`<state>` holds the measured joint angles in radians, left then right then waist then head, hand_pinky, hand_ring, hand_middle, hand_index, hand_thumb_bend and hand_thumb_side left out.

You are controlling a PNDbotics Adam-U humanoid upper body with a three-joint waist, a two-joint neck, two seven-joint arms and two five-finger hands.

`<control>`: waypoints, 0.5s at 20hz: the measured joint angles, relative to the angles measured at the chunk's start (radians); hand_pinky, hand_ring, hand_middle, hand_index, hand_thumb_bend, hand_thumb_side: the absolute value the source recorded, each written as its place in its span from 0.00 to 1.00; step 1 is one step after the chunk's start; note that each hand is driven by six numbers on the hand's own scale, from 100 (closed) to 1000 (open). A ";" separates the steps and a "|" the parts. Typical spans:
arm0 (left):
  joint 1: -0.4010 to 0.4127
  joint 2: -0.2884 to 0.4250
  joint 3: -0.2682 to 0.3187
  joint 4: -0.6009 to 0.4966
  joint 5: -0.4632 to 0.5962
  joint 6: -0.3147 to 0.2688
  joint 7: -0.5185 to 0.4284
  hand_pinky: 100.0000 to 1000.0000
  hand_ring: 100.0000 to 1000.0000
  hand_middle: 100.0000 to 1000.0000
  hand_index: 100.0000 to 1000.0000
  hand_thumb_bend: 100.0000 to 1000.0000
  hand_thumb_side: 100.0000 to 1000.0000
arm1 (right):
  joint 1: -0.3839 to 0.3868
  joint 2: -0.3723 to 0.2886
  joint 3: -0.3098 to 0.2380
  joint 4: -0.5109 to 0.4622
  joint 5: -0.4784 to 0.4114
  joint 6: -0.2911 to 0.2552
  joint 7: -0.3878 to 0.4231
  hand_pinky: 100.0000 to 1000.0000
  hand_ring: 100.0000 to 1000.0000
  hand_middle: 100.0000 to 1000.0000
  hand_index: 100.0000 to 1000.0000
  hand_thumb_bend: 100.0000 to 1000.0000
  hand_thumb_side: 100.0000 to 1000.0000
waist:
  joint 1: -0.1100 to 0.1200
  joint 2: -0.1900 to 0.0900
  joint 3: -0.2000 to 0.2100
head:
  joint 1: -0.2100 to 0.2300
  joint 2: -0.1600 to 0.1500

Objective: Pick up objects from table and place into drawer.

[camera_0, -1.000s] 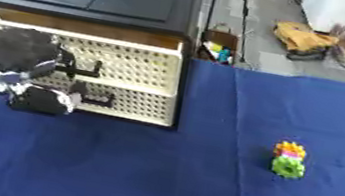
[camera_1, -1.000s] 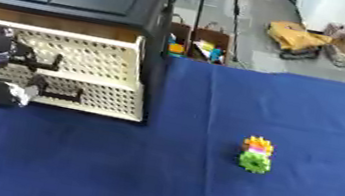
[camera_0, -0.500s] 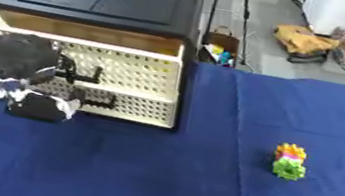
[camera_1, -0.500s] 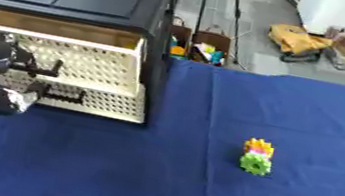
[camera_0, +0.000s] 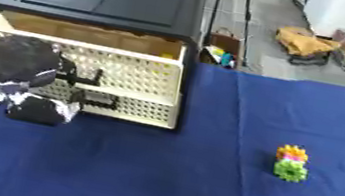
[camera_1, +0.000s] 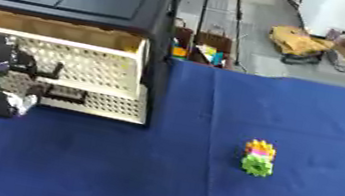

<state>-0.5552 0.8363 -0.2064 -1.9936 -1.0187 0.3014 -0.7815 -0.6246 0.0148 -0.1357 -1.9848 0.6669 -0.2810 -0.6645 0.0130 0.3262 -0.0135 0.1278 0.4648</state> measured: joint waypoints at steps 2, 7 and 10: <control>0.000 0.000 0.000 0.000 0.000 -0.005 0.005 0.00 0.00 0.00 0.68 0.00 0.71 | 0.000 0.001 0.000 0.000 0.000 0.000 -0.001 0.64 0.48 0.41 0.72 0.00 1.00 | 0.000 0.000 0.001 | 0.000 0.001; 0.002 0.000 -0.002 0.000 -0.003 -0.017 0.017 0.00 0.00 0.00 0.67 0.00 0.71 | 0.001 0.001 0.000 0.000 0.000 0.000 -0.005 0.64 0.48 0.41 0.73 0.00 1.00 | 0.000 -0.001 0.004 | -0.001 0.002; 0.002 0.000 -0.007 0.000 -0.004 -0.025 0.025 0.00 0.00 0.00 0.67 0.00 0.71 | 0.001 0.001 0.000 0.000 0.000 0.000 -0.005 0.64 0.48 0.41 0.73 0.00 1.00 | 0.001 -0.003 0.007 | -0.001 0.005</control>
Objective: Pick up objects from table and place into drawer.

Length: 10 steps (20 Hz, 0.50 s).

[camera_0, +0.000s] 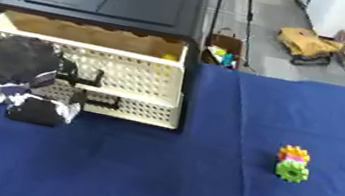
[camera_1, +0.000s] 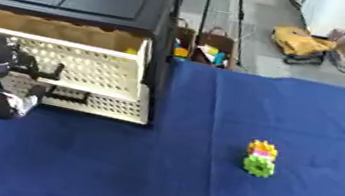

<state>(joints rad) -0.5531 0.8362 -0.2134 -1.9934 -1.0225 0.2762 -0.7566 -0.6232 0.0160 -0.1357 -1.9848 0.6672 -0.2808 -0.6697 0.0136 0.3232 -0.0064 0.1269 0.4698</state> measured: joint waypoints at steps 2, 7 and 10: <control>-0.001 0.000 -0.004 0.000 0.000 -0.008 0.007 0.00 0.00 0.00 0.67 0.00 0.72 | 0.001 0.000 0.000 0.000 0.000 0.000 0.000 0.64 0.48 0.41 0.73 0.00 1.00 | 0.000 0.000 0.001 | 0.000 0.002; -0.005 -0.001 -0.012 0.000 0.000 -0.025 0.019 0.00 0.00 0.00 0.67 0.00 0.72 | 0.006 0.000 0.000 0.000 0.000 0.001 -0.001 0.64 0.48 0.41 0.73 0.00 1.00 | 0.002 -0.003 0.004 | 0.000 0.004; -0.011 -0.001 -0.019 0.000 0.000 -0.034 0.024 0.00 0.00 0.00 0.67 0.00 0.72 | 0.008 0.000 0.000 0.000 0.000 0.000 -0.003 0.64 0.48 0.41 0.73 0.00 1.00 | 0.003 -0.003 0.005 | 0.000 0.004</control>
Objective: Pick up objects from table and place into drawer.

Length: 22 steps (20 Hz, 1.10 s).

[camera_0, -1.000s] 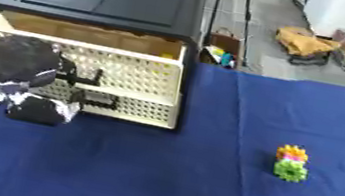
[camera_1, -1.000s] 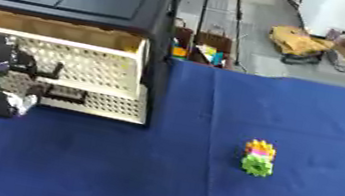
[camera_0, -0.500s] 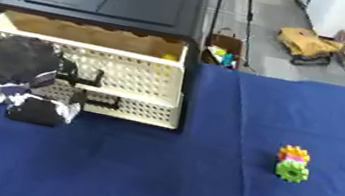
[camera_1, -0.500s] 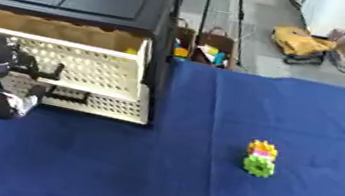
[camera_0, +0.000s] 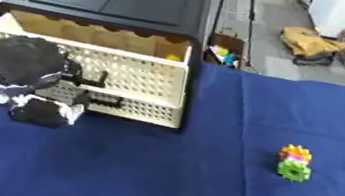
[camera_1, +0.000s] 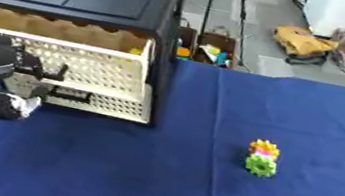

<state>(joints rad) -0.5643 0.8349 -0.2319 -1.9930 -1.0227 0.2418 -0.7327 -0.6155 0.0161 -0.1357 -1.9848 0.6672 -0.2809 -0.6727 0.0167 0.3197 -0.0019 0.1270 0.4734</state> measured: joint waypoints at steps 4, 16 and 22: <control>-0.001 0.000 -0.006 0.000 0.000 -0.009 0.006 0.00 0.00 0.00 0.66 0.00 0.72 | 0.000 0.000 0.000 0.000 0.000 0.000 -0.003 0.64 0.48 0.41 0.73 0.00 1.00 | 0.000 -0.001 0.001 | 0.000 0.000; 0.008 0.000 -0.012 0.000 -0.008 -0.033 0.024 0.00 0.00 0.00 0.64 0.00 0.72 | 0.001 0.000 0.000 0.000 0.000 0.000 -0.005 0.64 0.48 0.41 0.73 0.00 1.00 | 0.000 -0.003 0.003 | 0.001 0.000; 0.022 0.003 -0.011 -0.001 -0.021 -0.035 0.030 0.00 0.00 0.00 0.64 0.01 0.72 | 0.001 0.000 0.000 0.000 0.000 0.000 -0.005 0.64 0.48 0.41 0.73 0.00 1.00 | 0.000 -0.005 0.004 | 0.000 0.000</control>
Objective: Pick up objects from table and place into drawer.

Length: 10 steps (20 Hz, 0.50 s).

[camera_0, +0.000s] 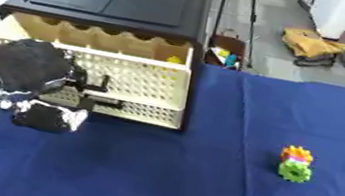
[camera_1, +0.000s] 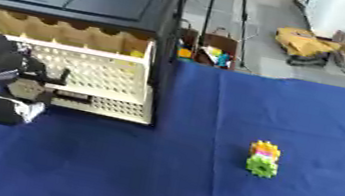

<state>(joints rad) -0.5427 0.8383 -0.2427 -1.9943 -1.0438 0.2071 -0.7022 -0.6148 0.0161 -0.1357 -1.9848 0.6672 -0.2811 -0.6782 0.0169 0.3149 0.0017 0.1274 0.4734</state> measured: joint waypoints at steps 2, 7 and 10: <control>0.010 0.007 0.004 -0.003 -0.008 0.004 0.004 0.00 0.00 0.00 0.64 0.02 0.72 | 0.000 0.000 0.000 0.000 0.000 0.000 0.000 0.64 0.48 0.41 0.73 0.00 1.00 | 0.000 0.000 0.000 | 0.000 0.000; 0.025 0.015 0.012 -0.006 -0.019 0.012 0.011 0.00 0.00 0.00 0.64 0.02 0.73 | -0.001 0.000 0.000 0.000 0.000 0.000 0.000 0.64 0.48 0.41 0.73 0.00 1.00 | 0.000 0.000 -0.001 | -0.003 0.000; 0.024 0.015 0.012 -0.006 -0.018 0.009 0.014 0.00 0.00 0.00 0.63 0.01 0.73 | -0.001 0.004 0.000 0.000 0.000 0.000 0.000 0.64 0.48 0.41 0.72 0.00 1.00 | -0.001 0.000 -0.001 | -0.004 0.000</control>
<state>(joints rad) -0.5183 0.8536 -0.2308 -2.0006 -1.0617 0.2164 -0.6887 -0.6161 0.0206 -0.1357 -1.9848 0.6673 -0.2812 -0.6783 0.0157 0.3147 0.0008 0.1238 0.4733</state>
